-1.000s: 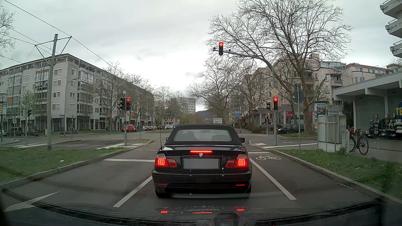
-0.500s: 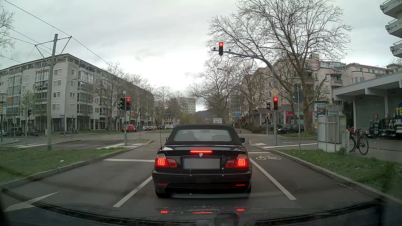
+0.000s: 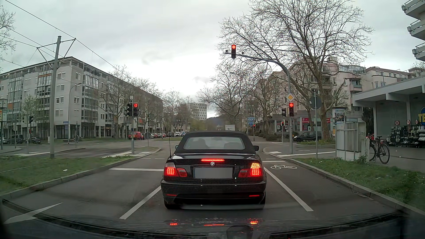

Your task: Follow the waypoints while adhering to traffic rules and regulations

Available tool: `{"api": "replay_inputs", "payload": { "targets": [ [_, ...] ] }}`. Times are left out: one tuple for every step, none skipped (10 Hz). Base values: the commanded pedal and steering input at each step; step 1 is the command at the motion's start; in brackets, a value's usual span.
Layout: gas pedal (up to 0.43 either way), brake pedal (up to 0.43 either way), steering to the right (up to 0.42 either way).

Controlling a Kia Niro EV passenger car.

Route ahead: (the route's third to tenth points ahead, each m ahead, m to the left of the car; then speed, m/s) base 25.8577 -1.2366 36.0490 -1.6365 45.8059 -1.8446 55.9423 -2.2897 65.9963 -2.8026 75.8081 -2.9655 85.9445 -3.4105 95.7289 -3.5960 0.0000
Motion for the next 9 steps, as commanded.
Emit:
{"api": "replay_inputs", "payload": {
  "targets": [
    [0.000,0.220,0.023],
    [0.000,0.213,0.023],
    [0.000,0.213,0.023],
    [0.000,0.220,0.023],
    [0.000,0.213,0.023],
    [0.000,0.213,0.023],
    [0.000,0.213,0.023],
    [0.000,0.220,0.023],
    [0.000,0.213,0.023]
  ]
}}
